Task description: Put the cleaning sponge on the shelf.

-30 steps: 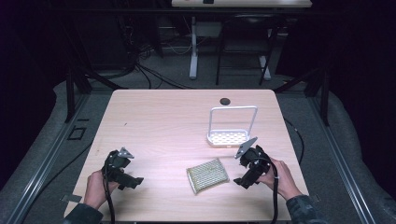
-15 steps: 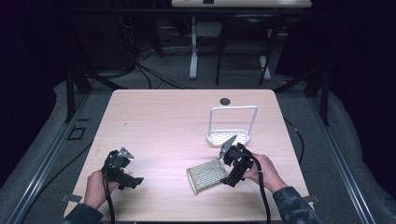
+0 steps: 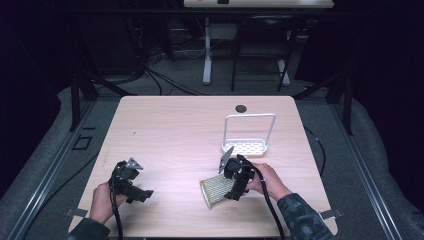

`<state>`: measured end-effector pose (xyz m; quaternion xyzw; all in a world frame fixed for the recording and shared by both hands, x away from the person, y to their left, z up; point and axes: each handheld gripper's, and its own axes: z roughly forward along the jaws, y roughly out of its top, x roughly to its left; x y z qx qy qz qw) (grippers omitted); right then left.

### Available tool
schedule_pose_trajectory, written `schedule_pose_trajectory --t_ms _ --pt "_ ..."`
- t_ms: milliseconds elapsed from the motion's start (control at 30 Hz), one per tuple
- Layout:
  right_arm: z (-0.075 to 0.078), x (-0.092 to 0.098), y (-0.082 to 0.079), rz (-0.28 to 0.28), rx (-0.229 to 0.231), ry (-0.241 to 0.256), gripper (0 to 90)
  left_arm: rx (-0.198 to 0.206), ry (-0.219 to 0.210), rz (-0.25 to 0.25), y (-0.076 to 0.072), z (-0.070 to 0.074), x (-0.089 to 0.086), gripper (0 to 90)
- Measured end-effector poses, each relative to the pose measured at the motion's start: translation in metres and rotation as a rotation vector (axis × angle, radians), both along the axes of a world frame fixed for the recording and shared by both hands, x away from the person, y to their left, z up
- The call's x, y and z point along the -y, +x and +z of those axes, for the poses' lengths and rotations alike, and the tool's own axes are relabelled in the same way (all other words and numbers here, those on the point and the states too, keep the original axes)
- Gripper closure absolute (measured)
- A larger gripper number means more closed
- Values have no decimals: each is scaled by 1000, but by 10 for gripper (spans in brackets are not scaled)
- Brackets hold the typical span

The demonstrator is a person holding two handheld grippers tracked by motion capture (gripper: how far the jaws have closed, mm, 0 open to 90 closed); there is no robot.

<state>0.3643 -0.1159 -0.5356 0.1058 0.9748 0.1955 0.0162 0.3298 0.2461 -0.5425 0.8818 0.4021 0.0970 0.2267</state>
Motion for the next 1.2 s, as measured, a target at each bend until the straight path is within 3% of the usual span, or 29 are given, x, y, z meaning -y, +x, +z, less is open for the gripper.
schedule_pose_trajectory --t_ms 367,633,1200 --pt "-14 -11 7 49 -15 -34 0 -1 6 4 0 -1 0 3" --pt "-17 -10 5 12 15 -54 20 0 6 5 -1 0 0 3" --pt "-12 0 5 -85 10 -82 128 -1 8 6 -1 -1 0 3"
